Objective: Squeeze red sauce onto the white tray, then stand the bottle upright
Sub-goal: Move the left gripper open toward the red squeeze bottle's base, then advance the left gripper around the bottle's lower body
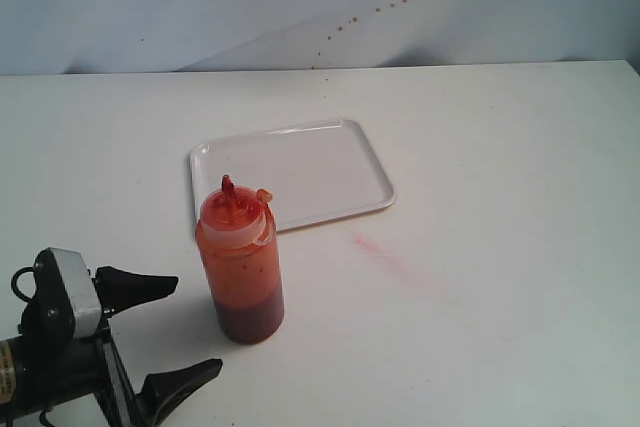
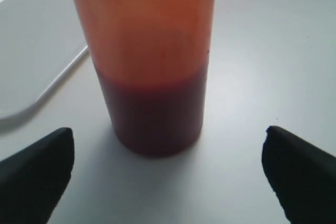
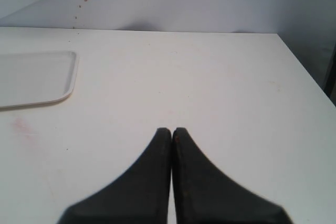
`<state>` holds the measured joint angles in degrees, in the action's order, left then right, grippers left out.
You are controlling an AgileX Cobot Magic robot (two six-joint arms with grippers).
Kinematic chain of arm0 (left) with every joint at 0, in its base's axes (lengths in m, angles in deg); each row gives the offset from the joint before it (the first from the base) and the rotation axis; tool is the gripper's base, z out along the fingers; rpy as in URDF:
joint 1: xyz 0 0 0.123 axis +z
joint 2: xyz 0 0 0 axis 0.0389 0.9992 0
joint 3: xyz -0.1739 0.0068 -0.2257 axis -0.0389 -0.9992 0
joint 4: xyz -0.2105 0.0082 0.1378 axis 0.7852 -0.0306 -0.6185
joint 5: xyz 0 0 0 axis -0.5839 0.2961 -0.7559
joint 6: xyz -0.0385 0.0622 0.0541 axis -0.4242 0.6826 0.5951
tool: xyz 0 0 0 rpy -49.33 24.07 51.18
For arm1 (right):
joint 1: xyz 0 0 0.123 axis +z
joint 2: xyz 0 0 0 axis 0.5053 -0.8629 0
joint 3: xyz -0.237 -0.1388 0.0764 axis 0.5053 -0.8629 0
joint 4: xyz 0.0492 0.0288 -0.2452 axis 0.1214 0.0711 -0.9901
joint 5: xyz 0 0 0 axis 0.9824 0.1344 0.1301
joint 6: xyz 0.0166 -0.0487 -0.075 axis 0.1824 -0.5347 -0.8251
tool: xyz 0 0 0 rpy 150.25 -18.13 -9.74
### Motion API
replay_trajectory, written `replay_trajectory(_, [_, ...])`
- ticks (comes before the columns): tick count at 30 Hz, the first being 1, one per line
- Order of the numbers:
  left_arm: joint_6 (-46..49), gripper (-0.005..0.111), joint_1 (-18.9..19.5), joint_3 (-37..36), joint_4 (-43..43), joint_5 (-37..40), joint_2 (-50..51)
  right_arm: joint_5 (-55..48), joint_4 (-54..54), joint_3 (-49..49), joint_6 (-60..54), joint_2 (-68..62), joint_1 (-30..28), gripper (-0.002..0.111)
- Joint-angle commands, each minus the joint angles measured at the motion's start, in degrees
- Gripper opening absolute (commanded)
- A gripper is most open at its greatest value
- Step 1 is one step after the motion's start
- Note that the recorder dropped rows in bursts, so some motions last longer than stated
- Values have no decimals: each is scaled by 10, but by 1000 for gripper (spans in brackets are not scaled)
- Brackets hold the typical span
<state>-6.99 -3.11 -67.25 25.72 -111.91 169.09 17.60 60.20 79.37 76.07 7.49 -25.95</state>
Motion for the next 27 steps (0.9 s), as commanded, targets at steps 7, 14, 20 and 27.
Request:
replay_trajectory(7, [-5,105,1,2,-3,1,3,0,1,-2,2,3,-4,0])
replay_trajectory(14, [15,105,1,2,-100,-6,3,0,1,-2,2,3,-4,0])
replay_trajectory(20, [46,105,1,2,-139,-6,3,0,1,-2,2,3,-4,0])
replay_trajectory(27, [46,105,1,2,-139,-6,3,0,1,-2,2,3,-4,0])
